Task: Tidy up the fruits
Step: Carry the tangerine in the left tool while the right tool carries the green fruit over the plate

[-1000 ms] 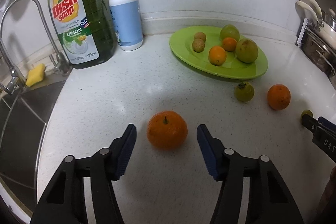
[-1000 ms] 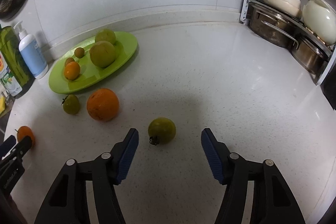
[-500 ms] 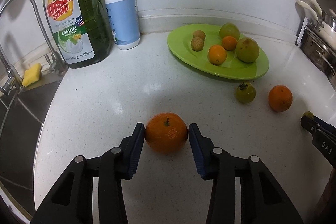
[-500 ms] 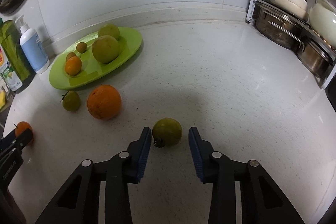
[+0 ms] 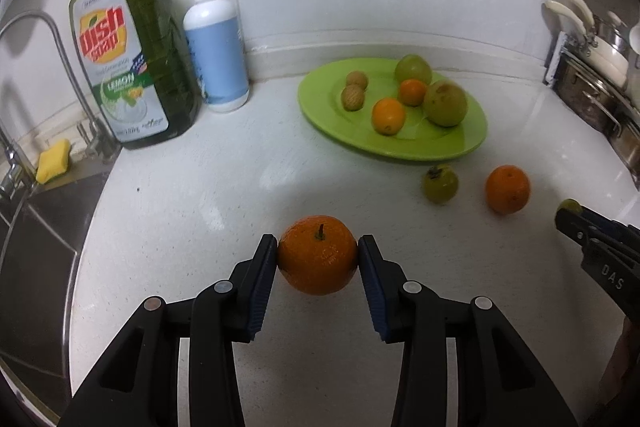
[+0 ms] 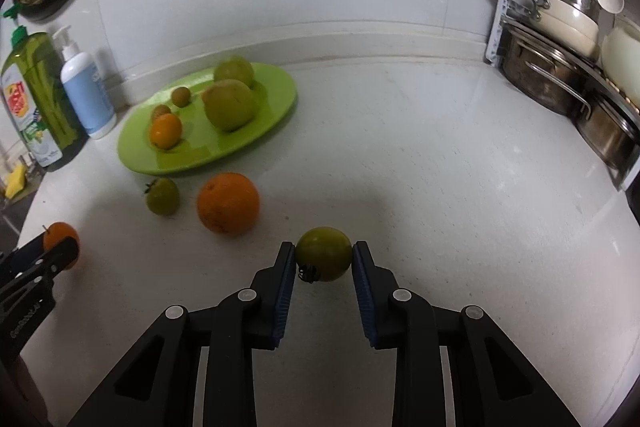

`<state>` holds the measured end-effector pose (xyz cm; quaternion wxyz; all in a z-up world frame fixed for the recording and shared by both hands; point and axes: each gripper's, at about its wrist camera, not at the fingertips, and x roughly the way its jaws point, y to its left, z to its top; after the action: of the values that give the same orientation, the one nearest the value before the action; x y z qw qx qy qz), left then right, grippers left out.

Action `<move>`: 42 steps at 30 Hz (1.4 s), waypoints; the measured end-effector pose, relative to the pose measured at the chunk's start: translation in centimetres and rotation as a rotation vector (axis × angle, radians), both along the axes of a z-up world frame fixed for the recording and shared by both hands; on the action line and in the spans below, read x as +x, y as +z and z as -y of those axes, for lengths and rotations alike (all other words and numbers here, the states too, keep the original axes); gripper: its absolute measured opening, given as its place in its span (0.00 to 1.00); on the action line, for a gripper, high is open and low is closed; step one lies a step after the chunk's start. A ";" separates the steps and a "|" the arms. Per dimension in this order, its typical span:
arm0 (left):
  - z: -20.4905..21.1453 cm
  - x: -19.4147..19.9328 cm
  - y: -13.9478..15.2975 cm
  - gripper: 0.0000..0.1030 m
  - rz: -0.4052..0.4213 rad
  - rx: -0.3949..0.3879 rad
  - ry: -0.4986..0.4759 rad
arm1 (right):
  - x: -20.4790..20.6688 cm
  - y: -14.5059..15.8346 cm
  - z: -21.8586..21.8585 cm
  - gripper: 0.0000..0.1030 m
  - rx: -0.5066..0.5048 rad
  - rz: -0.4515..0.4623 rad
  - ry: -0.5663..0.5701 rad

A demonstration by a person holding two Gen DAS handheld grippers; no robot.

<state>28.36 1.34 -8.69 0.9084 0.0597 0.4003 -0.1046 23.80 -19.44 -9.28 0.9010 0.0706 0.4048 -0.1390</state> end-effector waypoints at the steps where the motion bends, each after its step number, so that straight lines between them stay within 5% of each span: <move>1: 0.1 -0.2 0.3 0.40 0.005 0.000 -0.008 | -0.1 0.2 -0.1 0.29 0.002 0.008 0.009; 27: 2.3 -3.8 7.2 0.40 0.173 -0.049 -0.104 | -1.7 6.6 -3.9 0.29 0.017 0.167 0.268; 42: 3.4 -1.4 9.9 0.40 0.237 -0.063 -0.110 | 1.2 10.1 -3.8 0.29 -0.007 0.252 0.324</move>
<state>26.96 -2.11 1.25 0.9436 0.0650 0.2830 -0.1590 24.95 -15.68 0.81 0.9554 0.0183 0.2942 0.0162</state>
